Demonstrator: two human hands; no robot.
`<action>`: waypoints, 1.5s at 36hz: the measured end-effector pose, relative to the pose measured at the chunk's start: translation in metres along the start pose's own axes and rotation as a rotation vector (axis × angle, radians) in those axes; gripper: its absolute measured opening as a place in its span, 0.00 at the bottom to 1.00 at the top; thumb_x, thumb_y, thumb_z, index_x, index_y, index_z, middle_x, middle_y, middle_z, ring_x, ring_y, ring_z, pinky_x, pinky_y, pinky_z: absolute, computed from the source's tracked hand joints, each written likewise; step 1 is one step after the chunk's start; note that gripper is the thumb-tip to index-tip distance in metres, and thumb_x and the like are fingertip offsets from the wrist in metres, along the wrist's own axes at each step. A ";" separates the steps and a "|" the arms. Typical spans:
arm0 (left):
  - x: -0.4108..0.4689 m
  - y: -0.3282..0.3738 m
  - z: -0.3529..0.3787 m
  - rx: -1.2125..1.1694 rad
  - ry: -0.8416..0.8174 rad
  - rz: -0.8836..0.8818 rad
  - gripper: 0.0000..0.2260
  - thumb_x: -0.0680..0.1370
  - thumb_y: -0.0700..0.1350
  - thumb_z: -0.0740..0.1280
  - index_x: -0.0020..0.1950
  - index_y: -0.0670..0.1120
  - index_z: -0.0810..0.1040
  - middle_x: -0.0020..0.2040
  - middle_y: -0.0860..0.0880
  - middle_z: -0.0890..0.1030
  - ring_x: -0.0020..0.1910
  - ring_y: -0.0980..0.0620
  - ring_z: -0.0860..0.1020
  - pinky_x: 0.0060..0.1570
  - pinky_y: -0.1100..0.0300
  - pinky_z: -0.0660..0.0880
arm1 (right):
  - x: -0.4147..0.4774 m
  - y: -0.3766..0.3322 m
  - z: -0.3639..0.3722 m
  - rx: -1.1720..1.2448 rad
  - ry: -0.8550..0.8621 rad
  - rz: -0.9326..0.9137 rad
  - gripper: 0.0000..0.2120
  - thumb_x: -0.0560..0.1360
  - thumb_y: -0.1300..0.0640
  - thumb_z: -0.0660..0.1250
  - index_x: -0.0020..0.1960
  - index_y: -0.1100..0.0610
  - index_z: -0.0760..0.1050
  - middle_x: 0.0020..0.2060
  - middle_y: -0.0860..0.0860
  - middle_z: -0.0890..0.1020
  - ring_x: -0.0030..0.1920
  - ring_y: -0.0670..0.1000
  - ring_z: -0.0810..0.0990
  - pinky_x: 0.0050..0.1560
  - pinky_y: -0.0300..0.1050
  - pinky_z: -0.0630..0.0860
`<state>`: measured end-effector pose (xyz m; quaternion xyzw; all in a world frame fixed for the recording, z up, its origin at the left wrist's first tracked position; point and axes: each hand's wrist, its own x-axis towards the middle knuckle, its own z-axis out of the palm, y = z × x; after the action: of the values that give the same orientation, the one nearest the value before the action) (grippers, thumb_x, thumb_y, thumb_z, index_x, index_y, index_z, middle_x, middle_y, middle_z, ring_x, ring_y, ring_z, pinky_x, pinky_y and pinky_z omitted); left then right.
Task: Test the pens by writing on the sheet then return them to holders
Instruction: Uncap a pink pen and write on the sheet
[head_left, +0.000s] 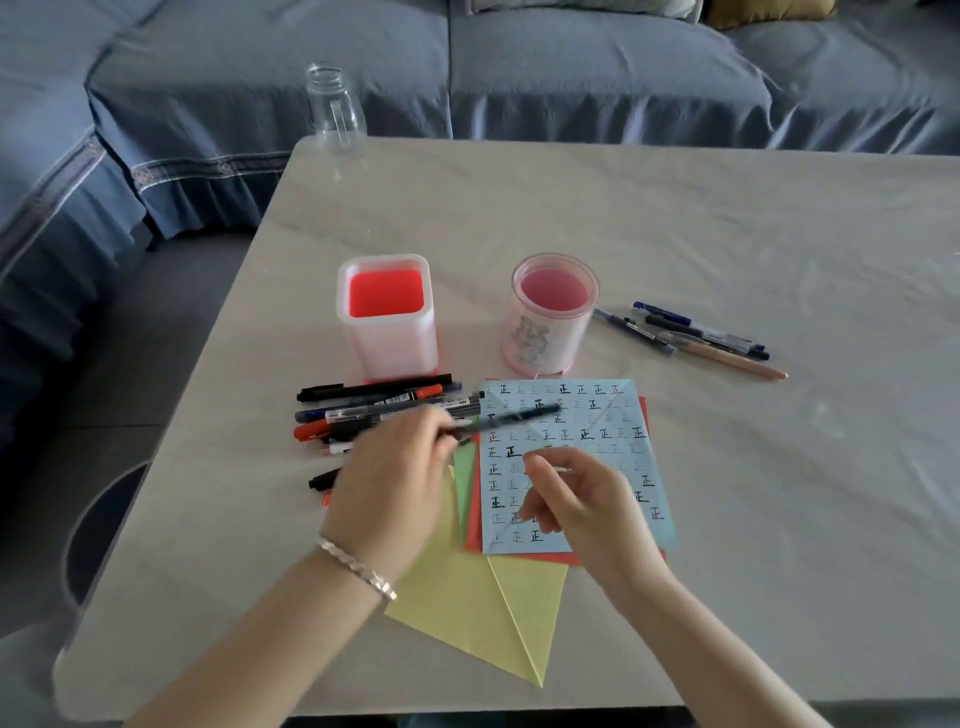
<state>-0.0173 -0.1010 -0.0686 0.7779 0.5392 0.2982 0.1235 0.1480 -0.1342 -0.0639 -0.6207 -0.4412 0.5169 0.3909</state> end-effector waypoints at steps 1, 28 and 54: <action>0.005 -0.011 0.000 0.036 0.060 -0.024 0.02 0.73 0.38 0.65 0.44 0.41 0.77 0.35 0.47 0.79 0.32 0.46 0.77 0.32 0.54 0.74 | 0.001 0.003 -0.003 -0.003 0.006 0.011 0.03 0.75 0.58 0.64 0.43 0.54 0.76 0.25 0.48 0.80 0.25 0.43 0.71 0.31 0.34 0.70; -0.022 -0.002 0.066 0.300 -0.421 0.205 0.31 0.69 0.66 0.55 0.59 0.47 0.78 0.62 0.51 0.77 0.63 0.55 0.69 0.63 0.59 0.59 | 0.112 0.008 -0.163 -1.091 0.433 -0.064 0.16 0.74 0.64 0.60 0.62 0.58 0.73 0.59 0.57 0.75 0.62 0.59 0.69 0.59 0.50 0.64; -0.013 0.030 0.052 -0.017 -0.154 0.189 0.32 0.72 0.60 0.60 0.71 0.43 0.59 0.69 0.45 0.68 0.67 0.52 0.64 0.66 0.56 0.63 | -0.008 -0.022 -0.109 -0.792 -0.074 -0.172 0.03 0.75 0.46 0.62 0.44 0.44 0.72 0.32 0.42 0.77 0.28 0.44 0.68 0.28 0.35 0.65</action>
<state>0.0334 -0.1174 -0.0981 0.8448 0.4497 0.2526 0.1426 0.2521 -0.1379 -0.0234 -0.6650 -0.6704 0.2944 0.1473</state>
